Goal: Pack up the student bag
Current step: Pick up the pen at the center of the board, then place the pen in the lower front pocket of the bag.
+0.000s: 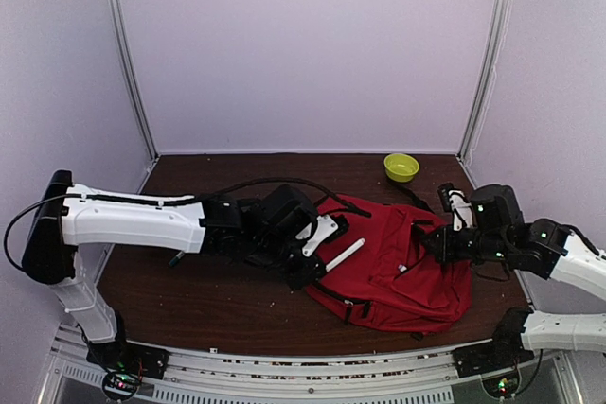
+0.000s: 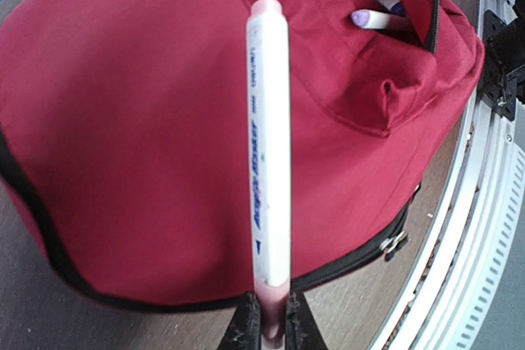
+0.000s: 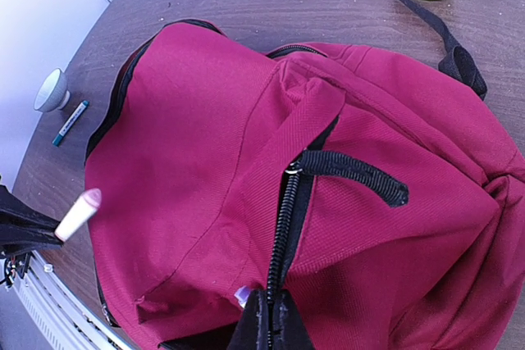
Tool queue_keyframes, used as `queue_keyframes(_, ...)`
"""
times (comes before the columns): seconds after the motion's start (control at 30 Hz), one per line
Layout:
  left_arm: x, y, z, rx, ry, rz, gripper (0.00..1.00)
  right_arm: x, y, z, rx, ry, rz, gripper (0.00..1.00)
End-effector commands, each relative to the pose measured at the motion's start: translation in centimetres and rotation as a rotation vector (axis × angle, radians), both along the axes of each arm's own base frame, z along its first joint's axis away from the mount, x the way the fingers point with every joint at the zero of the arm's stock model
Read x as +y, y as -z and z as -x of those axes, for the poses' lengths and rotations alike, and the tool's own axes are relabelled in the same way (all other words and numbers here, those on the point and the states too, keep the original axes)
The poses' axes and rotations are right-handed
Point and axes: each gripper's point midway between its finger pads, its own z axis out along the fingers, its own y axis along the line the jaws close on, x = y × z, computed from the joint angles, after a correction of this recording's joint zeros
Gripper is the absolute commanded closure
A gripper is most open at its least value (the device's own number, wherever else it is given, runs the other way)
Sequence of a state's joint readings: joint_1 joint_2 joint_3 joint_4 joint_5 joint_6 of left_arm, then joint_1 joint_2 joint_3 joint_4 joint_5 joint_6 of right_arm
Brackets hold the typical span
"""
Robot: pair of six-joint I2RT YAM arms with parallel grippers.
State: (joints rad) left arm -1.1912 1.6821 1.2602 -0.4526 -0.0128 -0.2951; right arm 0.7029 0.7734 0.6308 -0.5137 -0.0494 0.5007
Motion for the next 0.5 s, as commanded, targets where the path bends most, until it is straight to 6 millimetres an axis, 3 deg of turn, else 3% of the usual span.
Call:
queue_keyframes(0.0, -2.6, -1.1, -0.2, -0.009, 0.041, 0.033, 1.00, -0.2, -1.2, 0.0, -0.029, 0.000, 0.001, 1.00)
queue_keyframes(0.47, -5.7, 0.1, 0.2, 0.018, 0.095, 0.005, 1.00, -0.3, -1.4, 0.4, -0.032, -0.002, -0.012, 1.00)
